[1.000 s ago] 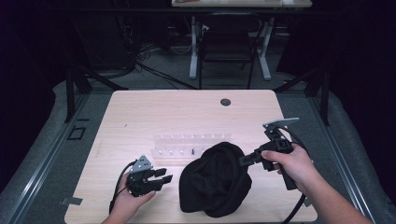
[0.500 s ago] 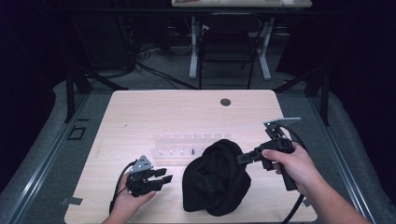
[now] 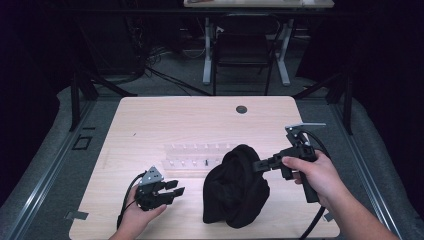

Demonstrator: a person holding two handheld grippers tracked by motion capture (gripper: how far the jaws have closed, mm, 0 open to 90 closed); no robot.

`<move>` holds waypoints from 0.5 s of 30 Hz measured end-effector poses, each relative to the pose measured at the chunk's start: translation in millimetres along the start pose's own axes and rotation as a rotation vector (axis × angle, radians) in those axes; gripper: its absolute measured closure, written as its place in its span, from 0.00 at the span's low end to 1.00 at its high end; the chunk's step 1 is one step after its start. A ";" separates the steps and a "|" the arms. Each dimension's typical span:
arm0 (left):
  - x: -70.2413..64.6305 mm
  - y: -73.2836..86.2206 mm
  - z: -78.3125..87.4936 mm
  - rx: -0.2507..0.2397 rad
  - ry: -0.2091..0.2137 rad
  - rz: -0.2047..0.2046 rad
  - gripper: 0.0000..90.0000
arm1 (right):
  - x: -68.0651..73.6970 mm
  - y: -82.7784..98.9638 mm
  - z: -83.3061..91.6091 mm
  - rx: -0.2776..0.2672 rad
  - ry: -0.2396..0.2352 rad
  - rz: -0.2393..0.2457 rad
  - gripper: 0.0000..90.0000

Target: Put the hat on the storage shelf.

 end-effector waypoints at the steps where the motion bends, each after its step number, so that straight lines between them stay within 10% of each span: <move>1: 0.0 0.1 0.0 0.000 0.000 0.000 0.66 | 0.9 -0.2 0.8 0.000 0.004 -0.002 0.98; 15: -0.6 1.2 -0.6 0.004 0.002 0.020 0.65 | 20.4 -6.2 15.9 -0.037 -0.025 0.031 0.98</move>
Point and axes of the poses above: each handheld gripper's, and its own axes: z roughly backward along the jaws, y roughly out of its underside, x roughly to its left, the point moved 8 cm from there along -z, roughly forward along the jaws, and after that the axes turned 15 degrees about -x, right-handed, at the moved point
